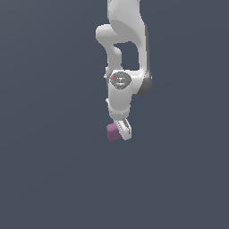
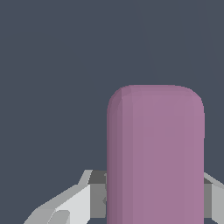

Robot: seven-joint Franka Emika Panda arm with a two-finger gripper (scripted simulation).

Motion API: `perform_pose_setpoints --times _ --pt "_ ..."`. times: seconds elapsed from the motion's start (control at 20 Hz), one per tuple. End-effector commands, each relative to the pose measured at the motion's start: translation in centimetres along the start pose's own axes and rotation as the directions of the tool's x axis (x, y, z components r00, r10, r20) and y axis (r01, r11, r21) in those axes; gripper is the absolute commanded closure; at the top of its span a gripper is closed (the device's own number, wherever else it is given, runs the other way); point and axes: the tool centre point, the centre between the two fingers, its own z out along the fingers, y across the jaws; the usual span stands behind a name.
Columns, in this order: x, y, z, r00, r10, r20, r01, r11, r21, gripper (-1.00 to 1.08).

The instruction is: Pick up the object and move it to a goal position.

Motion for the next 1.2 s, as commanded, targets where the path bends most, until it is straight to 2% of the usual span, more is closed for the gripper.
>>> perform_pose_setpoints --times 0.0,0.5,1.15 --pt "0.2 0.0 -0.6 1.000 0.000 0.000 0.000 1.000 0.001 1.08" --pt "2.2 0.7 -6.8 1.000 0.002 0.000 -0.002 1.000 0.001 1.08" --pt "6.7 2.0 -20.7 1.000 0.003 -0.001 -0.003 1.000 0.001 1.08"
